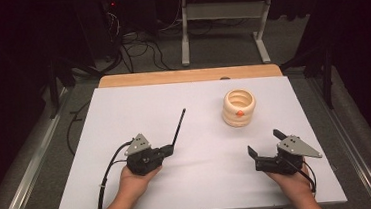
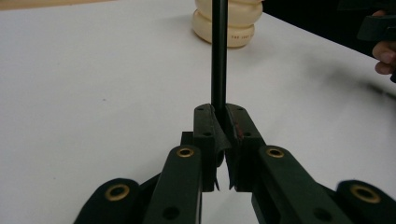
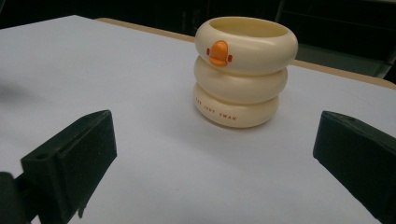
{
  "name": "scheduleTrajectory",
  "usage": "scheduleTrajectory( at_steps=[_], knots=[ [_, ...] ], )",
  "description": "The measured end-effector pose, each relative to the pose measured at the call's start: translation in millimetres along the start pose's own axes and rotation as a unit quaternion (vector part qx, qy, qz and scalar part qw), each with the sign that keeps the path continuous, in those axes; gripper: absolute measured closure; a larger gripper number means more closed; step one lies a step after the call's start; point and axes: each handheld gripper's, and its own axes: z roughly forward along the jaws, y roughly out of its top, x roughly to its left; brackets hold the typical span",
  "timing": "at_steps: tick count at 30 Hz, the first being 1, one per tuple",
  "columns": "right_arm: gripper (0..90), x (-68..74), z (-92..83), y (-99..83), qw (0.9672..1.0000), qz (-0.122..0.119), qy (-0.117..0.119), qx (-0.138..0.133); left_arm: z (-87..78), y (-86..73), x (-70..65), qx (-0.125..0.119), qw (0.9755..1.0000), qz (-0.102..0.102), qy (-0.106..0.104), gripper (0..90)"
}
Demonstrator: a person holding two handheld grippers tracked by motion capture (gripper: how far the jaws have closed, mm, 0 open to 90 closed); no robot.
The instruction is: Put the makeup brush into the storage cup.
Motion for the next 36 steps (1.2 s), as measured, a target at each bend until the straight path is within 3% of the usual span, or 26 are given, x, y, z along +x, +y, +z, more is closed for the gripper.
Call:
scheduleTrajectory(
  at_steps=[11,22,29,36],
  knots=[
    [0.8,4.4,5.5,6.2,1.0,0.001,0.004,-0.006,4.0,2.5,-14.1,-0.017,0.9997,0.012,-0.012,84.3],
    [4.2,7.8,17.8,38.0,0.9997,-0.002,0.016,-0.016,5.3,4.6,-14.5,-0.02,0.9995,0.017,-0.017,84.3],
    [4.4,19.1,34.0,60.2,0.9994,-0.011,0.025,-0.02,3.2,5.9,-13.1,-0.026,0.9994,0.019,-0.009,84.3],
    [4.4,28.9,44.5,71.0,0.9989,-0.021,0.033,-0.025,1.1,6.5,-11.3,-0.029,0.9994,0.019,-0.005,84.3]
  ],
)
